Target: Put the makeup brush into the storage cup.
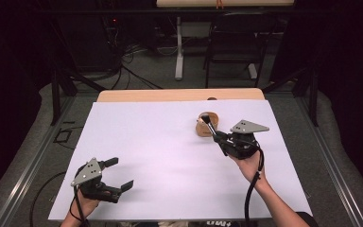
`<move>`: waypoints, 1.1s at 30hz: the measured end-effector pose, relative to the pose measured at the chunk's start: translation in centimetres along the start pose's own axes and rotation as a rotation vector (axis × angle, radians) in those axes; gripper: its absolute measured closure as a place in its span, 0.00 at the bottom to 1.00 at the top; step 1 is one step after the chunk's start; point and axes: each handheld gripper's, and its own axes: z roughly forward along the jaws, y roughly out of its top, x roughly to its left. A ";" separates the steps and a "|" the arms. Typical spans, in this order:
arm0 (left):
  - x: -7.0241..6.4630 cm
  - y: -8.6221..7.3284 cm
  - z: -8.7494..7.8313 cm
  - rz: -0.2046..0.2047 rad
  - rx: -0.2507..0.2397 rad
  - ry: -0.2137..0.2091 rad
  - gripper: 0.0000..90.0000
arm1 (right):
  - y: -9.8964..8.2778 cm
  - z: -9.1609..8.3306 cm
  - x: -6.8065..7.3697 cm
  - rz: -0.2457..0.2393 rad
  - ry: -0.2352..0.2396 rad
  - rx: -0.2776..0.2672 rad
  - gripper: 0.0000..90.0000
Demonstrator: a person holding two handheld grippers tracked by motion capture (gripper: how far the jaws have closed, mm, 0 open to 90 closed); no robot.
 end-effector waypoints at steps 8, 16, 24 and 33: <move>0.1 0.0 0.0 0.000 -0.001 -0.008 0.00 | 0.3 0.1 -0.3 -0.008 -0.020 -0.041 0.87; 0.1 0.0 0.0 0.001 -0.001 0.000 0.00 | 0.7 0.3 -0.6 -0.011 -0.037 -0.087 0.87; 0.1 0.0 0.1 0.000 0.002 0.000 0.00 | 0.9 0.3 -0.9 -0.008 -0.055 -0.115 0.87; 0.1 0.0 0.2 -0.002 0.003 -0.003 0.00 | 1.5 0.5 -1.3 0.002 -0.064 -0.153 0.87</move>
